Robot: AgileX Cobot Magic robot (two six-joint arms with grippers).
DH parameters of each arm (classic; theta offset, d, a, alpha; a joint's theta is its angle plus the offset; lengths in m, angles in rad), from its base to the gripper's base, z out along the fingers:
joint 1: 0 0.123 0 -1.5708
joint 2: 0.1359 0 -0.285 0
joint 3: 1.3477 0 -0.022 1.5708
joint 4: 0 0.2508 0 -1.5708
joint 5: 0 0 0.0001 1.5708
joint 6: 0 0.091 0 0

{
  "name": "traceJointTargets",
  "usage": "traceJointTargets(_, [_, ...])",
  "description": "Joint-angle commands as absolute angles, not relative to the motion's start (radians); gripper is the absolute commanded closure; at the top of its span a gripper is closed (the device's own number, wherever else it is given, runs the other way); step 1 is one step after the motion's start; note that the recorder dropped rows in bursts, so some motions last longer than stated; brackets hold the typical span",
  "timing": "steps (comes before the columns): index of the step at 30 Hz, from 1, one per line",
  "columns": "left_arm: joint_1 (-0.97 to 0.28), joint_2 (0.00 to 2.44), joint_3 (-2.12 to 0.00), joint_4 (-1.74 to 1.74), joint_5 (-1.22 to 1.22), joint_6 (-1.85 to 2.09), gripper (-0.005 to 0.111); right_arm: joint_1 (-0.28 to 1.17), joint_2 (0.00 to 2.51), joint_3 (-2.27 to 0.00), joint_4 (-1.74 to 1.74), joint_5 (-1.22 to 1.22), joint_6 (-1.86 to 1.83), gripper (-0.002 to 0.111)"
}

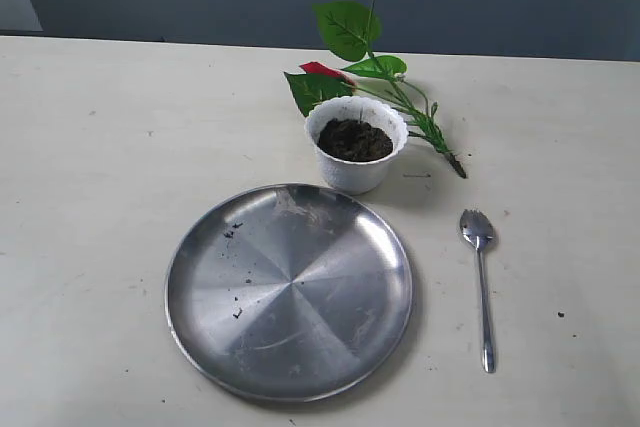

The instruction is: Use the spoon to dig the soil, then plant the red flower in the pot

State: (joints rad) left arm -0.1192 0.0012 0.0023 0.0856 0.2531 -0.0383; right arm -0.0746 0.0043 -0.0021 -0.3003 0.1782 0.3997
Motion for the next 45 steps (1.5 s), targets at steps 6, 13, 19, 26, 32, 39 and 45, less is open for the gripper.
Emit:
traceJointTargets(6, [-0.125, 0.000, 0.000, 0.084, 0.239, -0.043, 0.106, -0.079, 0.000, 0.000, -0.303, 0.174, 0.396, 0.109])
traceJointTargets(13, [-0.125, 0.000, 0.000, 0.084, 0.239, -0.043, 0.106, -0.079, 0.000, 0.000, -0.176, 0.096, 0.474, 0.109])
traceJointTargets(19, [-0.125, 0.000, 0.000, 0.084, 0.239, -0.043, 0.106, -0.079, 0.000, 0.000, 0.374, -0.103, 0.743, 0.109])
traceJointTargets(26, [-0.125, 0.000, 0.000, 0.084, 0.239, -0.043, 0.106, -0.079, 0.000, 0.000, 0.445, -0.209, 0.735, 0.109])
traceJointTargets(32, [-0.125, 0.000, 0.000, 0.084, 0.239, -0.043, 0.106, -0.079, 0.000, 0.000, 0.445, -0.213, 0.735, 0.109])
traceJointTargets(39, [-0.125, 0.000, 0.000, 0.084, 0.239, -0.043, 0.106, -0.079, 0.000, 0.000, 0.445, -0.220, 0.735, 0.109])
traceJointTargets(45, [-0.125, 0.000, 0.000, 0.084, 0.239, -0.043, 0.106, -0.079, 0.000, 0.000, 0.436, -0.318, 0.735, 0.109])
